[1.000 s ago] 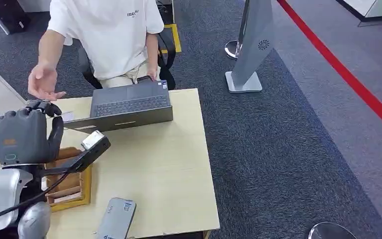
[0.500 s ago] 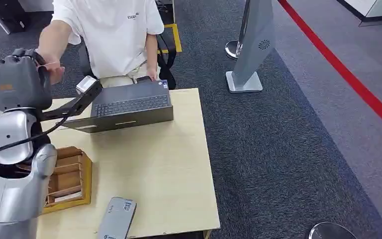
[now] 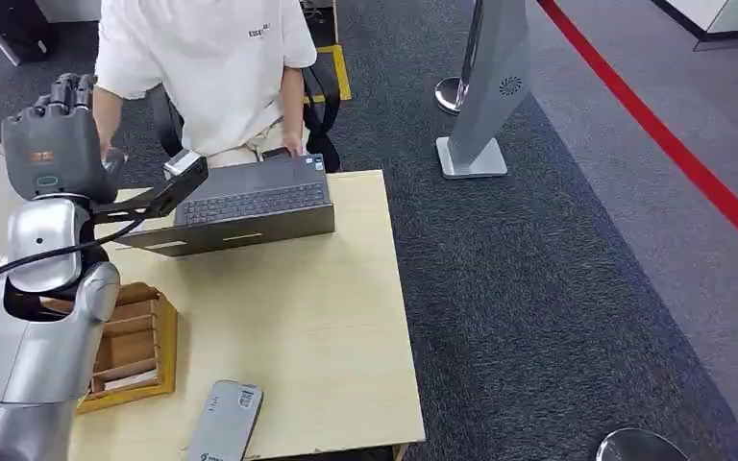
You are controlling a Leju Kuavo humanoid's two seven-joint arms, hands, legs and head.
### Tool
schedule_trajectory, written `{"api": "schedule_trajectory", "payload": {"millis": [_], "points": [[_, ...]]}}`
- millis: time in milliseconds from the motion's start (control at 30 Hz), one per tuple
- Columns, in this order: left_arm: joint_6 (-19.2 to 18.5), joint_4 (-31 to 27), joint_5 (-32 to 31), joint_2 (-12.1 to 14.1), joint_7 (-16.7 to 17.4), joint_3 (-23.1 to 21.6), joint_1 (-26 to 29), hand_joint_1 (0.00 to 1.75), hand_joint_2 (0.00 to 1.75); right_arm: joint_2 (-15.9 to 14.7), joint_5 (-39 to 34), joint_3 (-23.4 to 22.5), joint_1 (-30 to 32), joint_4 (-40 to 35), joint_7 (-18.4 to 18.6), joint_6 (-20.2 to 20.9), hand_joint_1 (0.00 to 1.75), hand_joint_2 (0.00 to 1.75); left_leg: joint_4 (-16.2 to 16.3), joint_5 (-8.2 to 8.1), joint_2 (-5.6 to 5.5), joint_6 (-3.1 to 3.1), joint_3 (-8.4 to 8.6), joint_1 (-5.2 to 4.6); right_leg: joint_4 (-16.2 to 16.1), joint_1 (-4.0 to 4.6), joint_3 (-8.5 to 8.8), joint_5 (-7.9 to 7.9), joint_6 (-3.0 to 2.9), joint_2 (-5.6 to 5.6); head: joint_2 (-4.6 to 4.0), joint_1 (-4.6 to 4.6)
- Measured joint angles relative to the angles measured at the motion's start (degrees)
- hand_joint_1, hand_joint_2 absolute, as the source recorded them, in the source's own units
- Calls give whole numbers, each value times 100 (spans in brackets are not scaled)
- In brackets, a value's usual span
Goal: Pass the card to the sensor for recognition and then transmit it.
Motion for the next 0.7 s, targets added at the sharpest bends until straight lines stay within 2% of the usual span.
{"api": "schedule_trajectory", "payload": {"millis": [233, 367, 500, 567, 600, 700], "points": [[109, 15, 0, 387, -114, 83, 259, 0, 175, 0, -238, 0, 3, -7, 149, -24, 0, 175, -3, 1, 1, -1, 0, 1, 2, 0, 2, 0, 0, 1, 0, -2], [251, 15, 0, 641, -553, 690, 575, 0, 175, 0, -343, 0, 10, -35, 260, -20, 0, 175, -4, 0, 20, -1, 3, 1, 5, 0, -6, 0, -1, 21, 0, 0], [278, 101, 42, 879, -752, 1851, 741, 0, 175, 0, -325, -42, 21, -63, 308, 9, 0, 175, -7, 1, 23, -2, -7, 1, 11, 0, -17, -1, -2, 23, 0, 2], [302, 300, 125, 1017, -958, 2918, 751, 0, 175, 2, -273, -85, 25, -90, 304, 53, 0, 175, -10, -3, 60, -8, -13, 1, 20, 0, -32, 3, -8, 54, 0, 4], [326, 385, 144, 1097, -1052, 3289, 756, 0, 175, 4, -245, -109, 28, -101, 297, 72, 0, 175, -10, -3, 69, -9, -9, 1, 21, 0, -37, 3, -9, 63, 0, 0], [448, 919, 330, 1449, -1380, 4807, 868, 0, 175, 28, -146, -207, 38, -151, 232, 179, 0, 175, -15, -8, 81, -16, -3, 1, 24, 0, -42, -2, -15, 79, 0, 0]]}}
